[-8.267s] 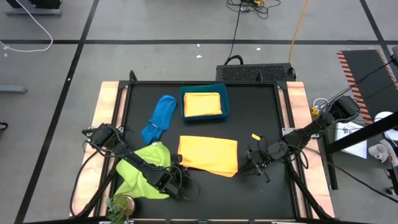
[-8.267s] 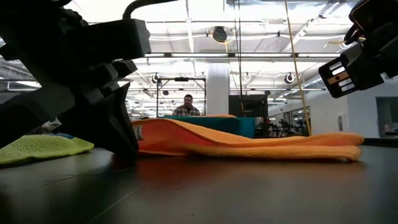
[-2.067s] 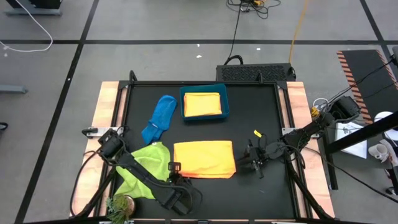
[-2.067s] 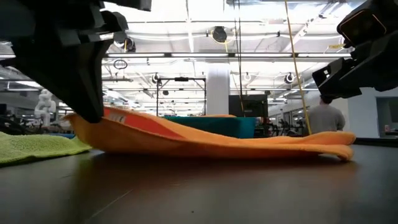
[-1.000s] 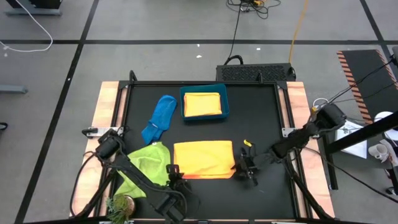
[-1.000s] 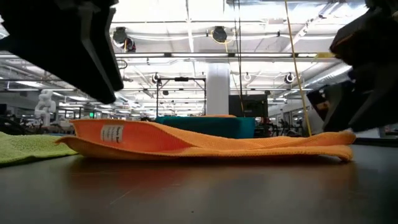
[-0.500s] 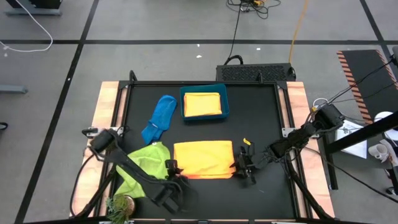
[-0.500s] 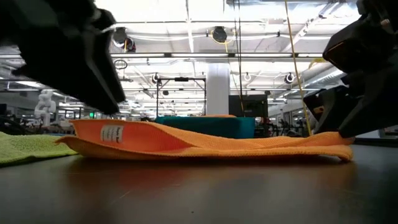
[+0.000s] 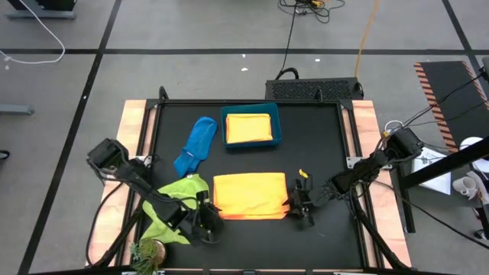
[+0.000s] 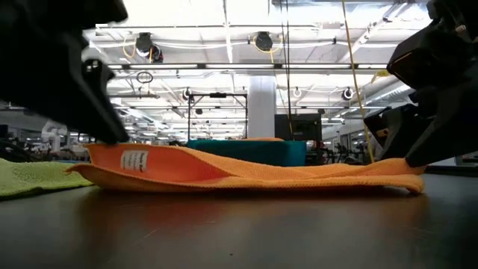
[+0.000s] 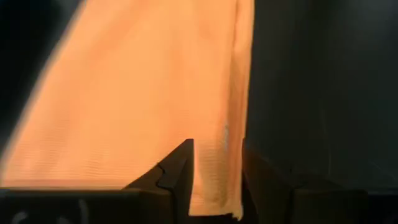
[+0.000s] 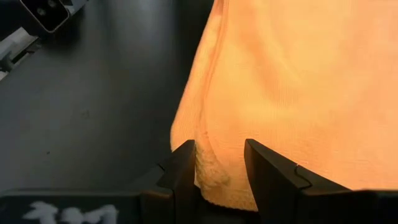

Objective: Fold microfiber towels
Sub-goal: Fold the orange microfiber cloth

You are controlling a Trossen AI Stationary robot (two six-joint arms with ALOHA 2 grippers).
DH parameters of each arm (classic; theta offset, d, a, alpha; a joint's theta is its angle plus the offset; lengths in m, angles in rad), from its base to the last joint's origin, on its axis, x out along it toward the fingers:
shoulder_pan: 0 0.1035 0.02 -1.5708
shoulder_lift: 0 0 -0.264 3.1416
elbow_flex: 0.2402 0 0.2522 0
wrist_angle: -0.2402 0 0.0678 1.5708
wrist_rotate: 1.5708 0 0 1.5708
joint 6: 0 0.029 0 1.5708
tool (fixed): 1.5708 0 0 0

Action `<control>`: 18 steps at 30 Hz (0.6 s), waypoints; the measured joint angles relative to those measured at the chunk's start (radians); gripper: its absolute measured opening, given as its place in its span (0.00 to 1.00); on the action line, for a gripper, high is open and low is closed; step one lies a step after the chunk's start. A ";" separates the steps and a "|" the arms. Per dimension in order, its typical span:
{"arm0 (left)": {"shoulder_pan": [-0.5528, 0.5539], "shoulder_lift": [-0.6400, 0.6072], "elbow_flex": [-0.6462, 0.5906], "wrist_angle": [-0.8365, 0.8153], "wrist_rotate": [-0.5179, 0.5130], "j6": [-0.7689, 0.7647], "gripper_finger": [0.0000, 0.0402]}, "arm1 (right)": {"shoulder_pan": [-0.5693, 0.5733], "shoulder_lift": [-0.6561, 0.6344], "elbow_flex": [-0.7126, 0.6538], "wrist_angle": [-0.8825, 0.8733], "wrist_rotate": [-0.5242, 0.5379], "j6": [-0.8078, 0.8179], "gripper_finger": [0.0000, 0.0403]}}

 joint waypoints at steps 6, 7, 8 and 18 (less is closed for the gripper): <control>0.022 0.040 0.001 0.016 0.042 0.017 0.29 | 0.000 0.000 0.000 -0.011 0.000 0.000 0.32; 0.027 0.040 -0.001 0.005 0.044 0.017 0.28 | 0.000 0.000 0.000 -0.011 0.000 0.000 0.32; 0.032 0.040 -0.001 0.008 0.050 0.017 0.27 | 0.000 0.000 0.000 -0.012 0.000 0.000 0.32; 0.039 0.038 0.001 -0.002 0.058 0.076 0.02 | 0.000 0.000 0.000 0.019 0.005 -0.063 0.17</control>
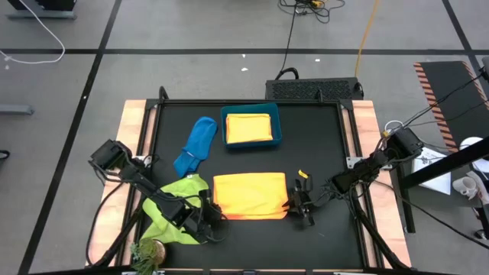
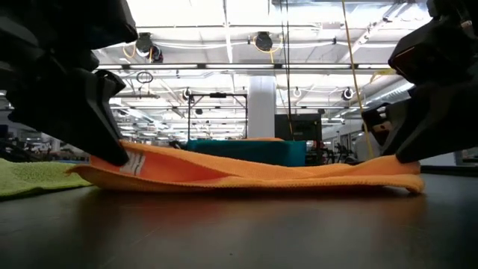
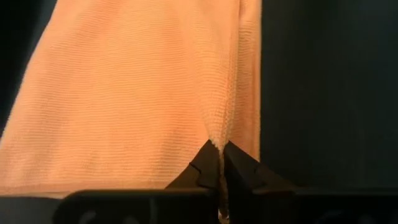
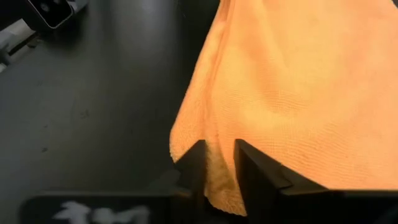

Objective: Fold microfiber towels
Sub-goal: Fold the orange microfiber cloth

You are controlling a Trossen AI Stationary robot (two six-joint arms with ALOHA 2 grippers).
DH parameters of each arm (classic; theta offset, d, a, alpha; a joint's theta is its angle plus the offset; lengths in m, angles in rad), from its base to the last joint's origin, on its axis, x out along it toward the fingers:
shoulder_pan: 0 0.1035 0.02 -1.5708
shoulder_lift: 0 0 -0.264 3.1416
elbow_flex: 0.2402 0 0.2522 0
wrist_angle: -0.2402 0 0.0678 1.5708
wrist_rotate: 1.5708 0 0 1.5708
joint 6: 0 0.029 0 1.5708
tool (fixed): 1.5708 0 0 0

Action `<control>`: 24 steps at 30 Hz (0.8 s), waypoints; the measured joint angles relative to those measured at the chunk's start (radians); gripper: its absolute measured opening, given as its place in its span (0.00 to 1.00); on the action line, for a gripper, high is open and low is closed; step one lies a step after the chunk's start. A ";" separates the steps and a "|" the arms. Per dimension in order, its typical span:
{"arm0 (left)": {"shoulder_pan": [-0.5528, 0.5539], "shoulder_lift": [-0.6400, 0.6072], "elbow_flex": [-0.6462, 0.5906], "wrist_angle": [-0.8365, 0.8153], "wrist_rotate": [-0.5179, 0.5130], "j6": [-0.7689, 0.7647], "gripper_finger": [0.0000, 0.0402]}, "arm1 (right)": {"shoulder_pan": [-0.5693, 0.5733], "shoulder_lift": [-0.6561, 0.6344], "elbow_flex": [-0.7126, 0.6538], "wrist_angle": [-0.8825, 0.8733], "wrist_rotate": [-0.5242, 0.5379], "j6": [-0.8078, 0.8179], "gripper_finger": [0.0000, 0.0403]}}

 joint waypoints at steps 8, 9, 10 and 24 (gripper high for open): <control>0.000 -0.076 0.000 -0.037 -0.047 0.058 0.01 | 0.000 -0.003 0.000 0.017 -0.003 -0.015 0.02; 0.000 -0.090 0.000 -0.049 -0.055 0.067 0.01 | 0.000 -0.003 0.000 0.019 -0.004 -0.018 0.01; 0.000 -0.104 0.001 -0.062 -0.065 0.073 0.01 | 0.000 -0.004 0.000 0.026 -0.004 -0.026 0.01; -0.005 -0.162 0.001 -0.203 -0.045 0.026 0.00 | 0.053 -0.007 0.018 0.094 -0.005 -0.077 0.00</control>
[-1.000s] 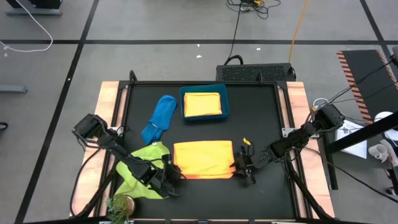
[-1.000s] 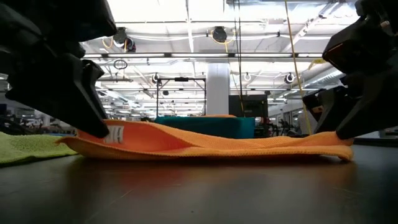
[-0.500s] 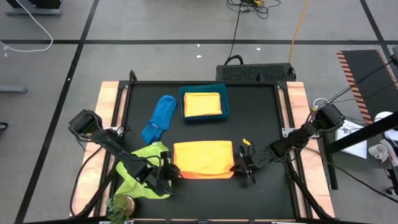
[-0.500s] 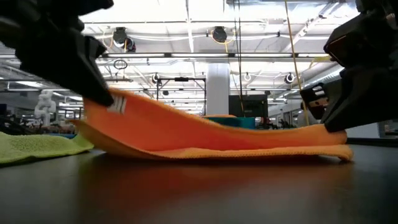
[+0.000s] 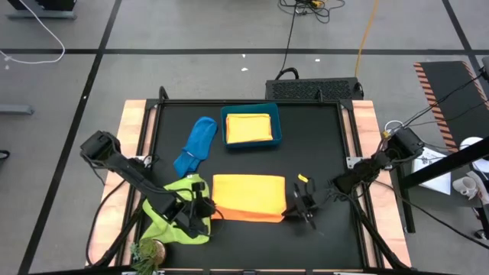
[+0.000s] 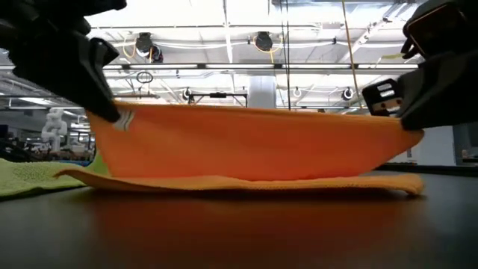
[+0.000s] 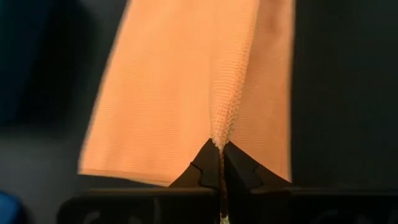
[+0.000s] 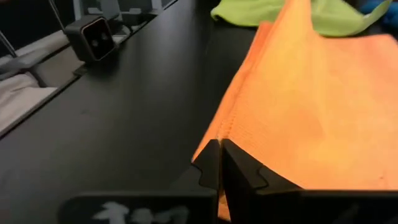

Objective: Fold microfiber towels
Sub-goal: Fold the orange microfiber cloth

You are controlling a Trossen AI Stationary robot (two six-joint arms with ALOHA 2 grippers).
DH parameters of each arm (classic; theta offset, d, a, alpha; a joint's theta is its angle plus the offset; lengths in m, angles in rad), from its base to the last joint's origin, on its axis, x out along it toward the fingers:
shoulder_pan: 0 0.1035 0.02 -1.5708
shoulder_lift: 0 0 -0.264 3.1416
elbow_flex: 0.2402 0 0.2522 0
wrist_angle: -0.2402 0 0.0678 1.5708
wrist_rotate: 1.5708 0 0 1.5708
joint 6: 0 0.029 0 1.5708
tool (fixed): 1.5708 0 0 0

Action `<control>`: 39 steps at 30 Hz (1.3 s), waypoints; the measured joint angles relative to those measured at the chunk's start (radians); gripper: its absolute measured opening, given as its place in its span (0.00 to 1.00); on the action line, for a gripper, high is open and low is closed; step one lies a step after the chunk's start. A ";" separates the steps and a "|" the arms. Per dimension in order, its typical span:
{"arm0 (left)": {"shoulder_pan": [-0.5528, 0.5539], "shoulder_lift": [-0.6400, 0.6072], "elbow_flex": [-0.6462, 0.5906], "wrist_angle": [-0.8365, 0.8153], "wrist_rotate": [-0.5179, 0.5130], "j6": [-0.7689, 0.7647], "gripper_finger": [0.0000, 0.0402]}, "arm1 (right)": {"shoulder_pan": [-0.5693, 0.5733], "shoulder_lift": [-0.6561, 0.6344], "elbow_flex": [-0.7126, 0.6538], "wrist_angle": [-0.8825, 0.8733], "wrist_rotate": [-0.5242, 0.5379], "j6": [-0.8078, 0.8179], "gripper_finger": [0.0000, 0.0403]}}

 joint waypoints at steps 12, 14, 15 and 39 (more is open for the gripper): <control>0.002 0.049 0.001 -0.009 0.073 -0.004 0.02 | 0.053 -0.001 0.002 0.010 -0.090 0.062 0.04; 0.003 0.049 -0.002 -0.025 0.083 -0.012 0.05 | 0.058 -0.001 0.001 0.009 -0.124 0.063 0.10; 0.004 0.049 -0.002 -0.018 0.090 -0.018 0.07 | 0.060 -0.001 0.001 0.010 -0.131 0.064 0.13; 0.021 0.064 0.109 0.070 0.018 -0.005 0.22 | -0.173 0.000 0.001 -0.142 0.079 0.062 0.38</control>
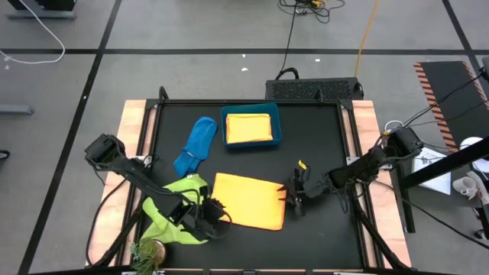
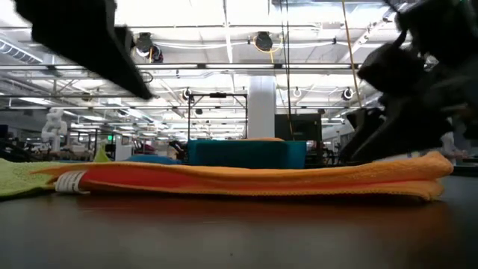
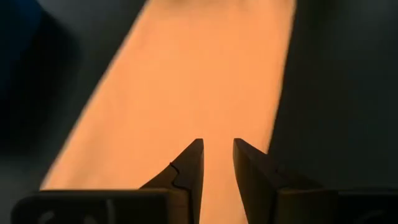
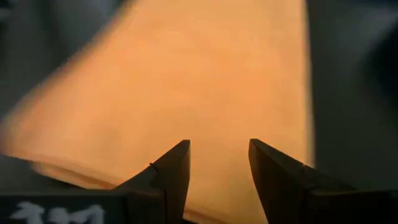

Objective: Fold microfiber towels
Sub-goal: Fold the orange microfiber cloth

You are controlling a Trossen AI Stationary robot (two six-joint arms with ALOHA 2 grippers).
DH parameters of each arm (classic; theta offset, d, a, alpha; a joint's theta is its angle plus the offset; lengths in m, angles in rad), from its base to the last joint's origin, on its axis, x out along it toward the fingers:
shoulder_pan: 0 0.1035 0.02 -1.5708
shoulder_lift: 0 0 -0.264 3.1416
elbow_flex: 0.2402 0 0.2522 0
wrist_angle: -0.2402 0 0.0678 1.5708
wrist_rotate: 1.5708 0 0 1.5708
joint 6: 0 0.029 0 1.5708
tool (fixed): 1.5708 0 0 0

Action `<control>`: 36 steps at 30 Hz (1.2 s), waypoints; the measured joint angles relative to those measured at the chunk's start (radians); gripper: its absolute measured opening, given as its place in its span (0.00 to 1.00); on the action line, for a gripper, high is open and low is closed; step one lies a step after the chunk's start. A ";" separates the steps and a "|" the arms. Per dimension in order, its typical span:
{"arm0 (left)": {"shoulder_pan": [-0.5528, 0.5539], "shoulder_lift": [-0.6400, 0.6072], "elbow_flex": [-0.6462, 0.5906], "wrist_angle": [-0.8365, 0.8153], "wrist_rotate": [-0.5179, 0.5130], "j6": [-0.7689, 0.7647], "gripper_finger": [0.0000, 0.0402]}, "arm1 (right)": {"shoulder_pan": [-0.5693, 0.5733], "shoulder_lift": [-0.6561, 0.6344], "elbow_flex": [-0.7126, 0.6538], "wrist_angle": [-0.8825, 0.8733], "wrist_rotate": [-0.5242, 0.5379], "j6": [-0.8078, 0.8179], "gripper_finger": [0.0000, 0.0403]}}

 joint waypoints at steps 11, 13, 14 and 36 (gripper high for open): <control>0.092 0.102 -0.095 0.010 0.105 -0.132 0.22 | -0.017 0.000 0.001 -0.147 -0.024 0.091 0.35; 0.119 0.116 -0.095 -0.005 0.108 -0.132 0.22 | 0.000 -0.001 0.001 -0.139 -0.076 0.120 0.34; 0.134 0.124 -0.095 -0.005 0.109 -0.127 0.22 | 0.012 -0.001 0.001 -0.134 -0.111 0.137 0.34; 0.304 0.127 0.054 0.032 0.142 0.148 0.22 | 0.297 0.000 -0.001 0.082 -0.263 0.252 0.33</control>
